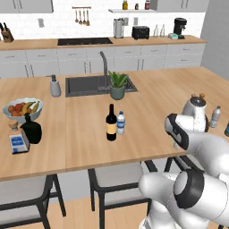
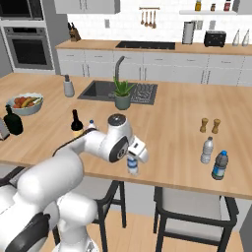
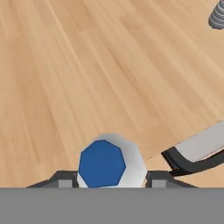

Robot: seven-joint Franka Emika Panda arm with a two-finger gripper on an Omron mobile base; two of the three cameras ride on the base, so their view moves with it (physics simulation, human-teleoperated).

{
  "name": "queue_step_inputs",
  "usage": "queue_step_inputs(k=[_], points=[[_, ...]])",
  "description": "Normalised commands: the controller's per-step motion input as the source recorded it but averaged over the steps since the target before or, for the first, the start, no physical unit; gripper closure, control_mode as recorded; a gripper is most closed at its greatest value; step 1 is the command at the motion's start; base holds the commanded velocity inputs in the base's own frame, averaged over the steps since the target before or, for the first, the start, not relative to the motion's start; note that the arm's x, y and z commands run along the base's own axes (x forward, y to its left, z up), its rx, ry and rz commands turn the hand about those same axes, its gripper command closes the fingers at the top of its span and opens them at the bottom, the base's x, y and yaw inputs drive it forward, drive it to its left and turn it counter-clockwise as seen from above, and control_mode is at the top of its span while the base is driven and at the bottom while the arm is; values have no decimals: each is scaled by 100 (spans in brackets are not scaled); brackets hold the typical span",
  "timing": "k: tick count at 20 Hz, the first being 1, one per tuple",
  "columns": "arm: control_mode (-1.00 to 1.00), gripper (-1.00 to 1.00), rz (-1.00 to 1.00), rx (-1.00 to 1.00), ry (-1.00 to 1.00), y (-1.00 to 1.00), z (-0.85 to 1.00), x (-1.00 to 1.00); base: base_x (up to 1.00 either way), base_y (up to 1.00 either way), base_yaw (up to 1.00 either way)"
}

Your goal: Move the plastic bottles in the middle to the plastics group, and the glass bottles in the middle to the glass group.

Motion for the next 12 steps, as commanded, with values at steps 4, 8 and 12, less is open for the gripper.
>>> queue_step_inputs(k=[4,8,12], points=[[-100,100,-11,0,0,-100,6,6,0,0,0],[-100,100,-10,-1,4,-91,31,40,0,0,0],[-100,100,-9,0,4,-79,36,23,0,0,0]])
